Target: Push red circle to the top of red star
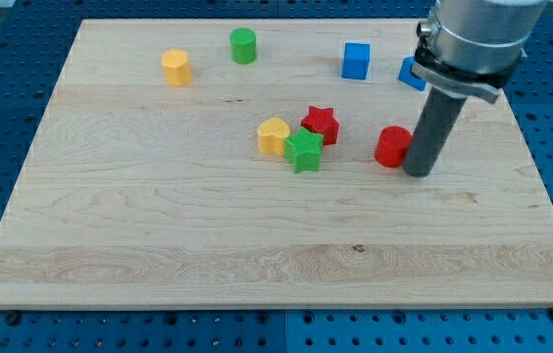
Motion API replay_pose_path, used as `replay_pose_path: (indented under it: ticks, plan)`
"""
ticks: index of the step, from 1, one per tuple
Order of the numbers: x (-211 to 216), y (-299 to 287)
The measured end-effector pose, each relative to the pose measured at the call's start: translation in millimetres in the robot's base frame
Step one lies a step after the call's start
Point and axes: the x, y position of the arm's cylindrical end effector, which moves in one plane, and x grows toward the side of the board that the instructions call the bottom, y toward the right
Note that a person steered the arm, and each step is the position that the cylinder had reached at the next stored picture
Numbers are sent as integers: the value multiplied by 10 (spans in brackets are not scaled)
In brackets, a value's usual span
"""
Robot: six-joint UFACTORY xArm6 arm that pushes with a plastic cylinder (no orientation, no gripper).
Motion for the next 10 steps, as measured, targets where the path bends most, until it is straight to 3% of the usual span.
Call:
replay_pose_path:
  ticks: [3,5,7,10]
  plan:
    - [-453,-55]
    - [-4,-55]
    - [-501,-506]
    - [-652,-196]
